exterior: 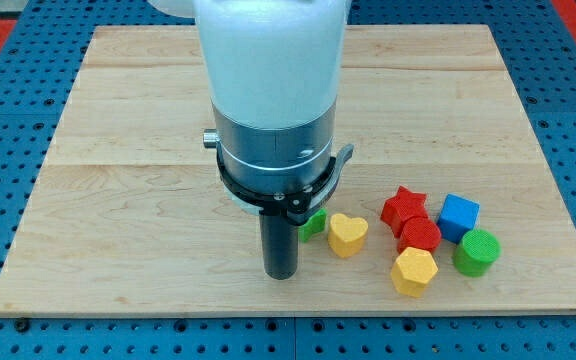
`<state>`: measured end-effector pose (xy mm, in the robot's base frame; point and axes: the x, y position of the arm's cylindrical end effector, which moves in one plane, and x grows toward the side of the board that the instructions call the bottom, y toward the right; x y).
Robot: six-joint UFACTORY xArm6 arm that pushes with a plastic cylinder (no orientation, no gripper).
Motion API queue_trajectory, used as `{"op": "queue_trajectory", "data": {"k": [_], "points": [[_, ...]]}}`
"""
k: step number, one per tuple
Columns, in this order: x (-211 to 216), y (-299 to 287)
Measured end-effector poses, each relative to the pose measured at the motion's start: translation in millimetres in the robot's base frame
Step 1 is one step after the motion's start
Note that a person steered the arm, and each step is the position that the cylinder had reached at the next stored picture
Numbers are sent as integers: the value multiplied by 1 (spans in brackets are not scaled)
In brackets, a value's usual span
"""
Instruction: Move the hexagon towards the left side of the board
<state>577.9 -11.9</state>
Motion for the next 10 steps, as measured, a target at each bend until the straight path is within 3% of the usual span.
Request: {"op": "queue_trajectory", "data": {"k": [2,4,6,8,9,10], "points": [[0,0],[-16,93],[40,91],[31,187],[17,187],[13,138]]}}
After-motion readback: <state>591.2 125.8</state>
